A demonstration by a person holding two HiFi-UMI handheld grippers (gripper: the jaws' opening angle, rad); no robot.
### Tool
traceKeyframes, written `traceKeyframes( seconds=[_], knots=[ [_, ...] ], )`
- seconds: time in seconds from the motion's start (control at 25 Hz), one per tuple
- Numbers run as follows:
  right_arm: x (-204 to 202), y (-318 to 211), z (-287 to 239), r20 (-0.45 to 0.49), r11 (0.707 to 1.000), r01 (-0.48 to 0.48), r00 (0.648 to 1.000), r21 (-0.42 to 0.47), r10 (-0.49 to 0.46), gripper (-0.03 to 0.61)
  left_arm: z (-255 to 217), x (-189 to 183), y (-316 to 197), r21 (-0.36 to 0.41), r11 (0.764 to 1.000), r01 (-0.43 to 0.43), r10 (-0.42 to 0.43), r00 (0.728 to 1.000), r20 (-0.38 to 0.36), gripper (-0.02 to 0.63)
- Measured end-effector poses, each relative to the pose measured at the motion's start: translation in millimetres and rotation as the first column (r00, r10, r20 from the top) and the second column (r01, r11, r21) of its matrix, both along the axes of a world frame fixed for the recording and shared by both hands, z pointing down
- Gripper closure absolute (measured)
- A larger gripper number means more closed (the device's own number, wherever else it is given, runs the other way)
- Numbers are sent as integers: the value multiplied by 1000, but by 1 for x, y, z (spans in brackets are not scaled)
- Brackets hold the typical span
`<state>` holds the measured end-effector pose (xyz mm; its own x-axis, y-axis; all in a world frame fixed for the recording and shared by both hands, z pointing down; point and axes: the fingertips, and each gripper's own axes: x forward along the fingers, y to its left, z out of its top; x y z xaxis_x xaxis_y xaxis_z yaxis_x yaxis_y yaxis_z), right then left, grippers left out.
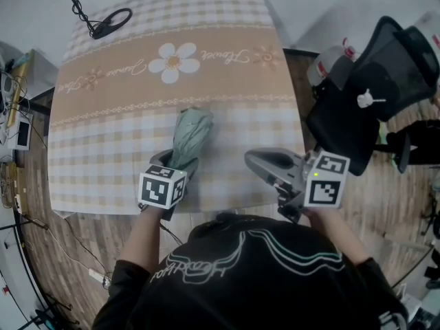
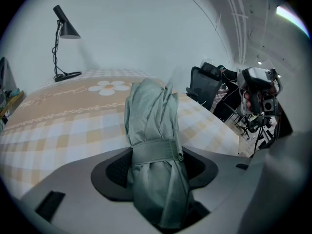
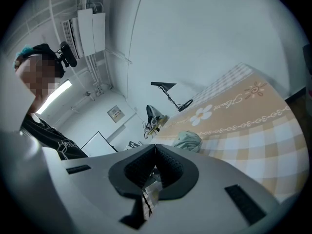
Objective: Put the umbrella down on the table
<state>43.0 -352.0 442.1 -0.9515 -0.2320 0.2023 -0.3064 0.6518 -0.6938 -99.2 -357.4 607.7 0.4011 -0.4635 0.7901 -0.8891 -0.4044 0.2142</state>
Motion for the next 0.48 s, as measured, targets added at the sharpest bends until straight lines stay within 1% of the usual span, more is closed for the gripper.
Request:
traceKeyframes(
  seconds=[0.16, 0.48],
  knots=[
    [0, 1, 5, -8, 1000, -9, 1000, -4, 9, 566, 11, -4, 1, -15, 1000, 10, -10, 1000, 26, 350],
    [2, 0, 14, -11, 999, -10, 1000, -33, 9, 566, 17, -3, -1, -53, 997, 48, -46, 999, 25, 334]
  ],
)
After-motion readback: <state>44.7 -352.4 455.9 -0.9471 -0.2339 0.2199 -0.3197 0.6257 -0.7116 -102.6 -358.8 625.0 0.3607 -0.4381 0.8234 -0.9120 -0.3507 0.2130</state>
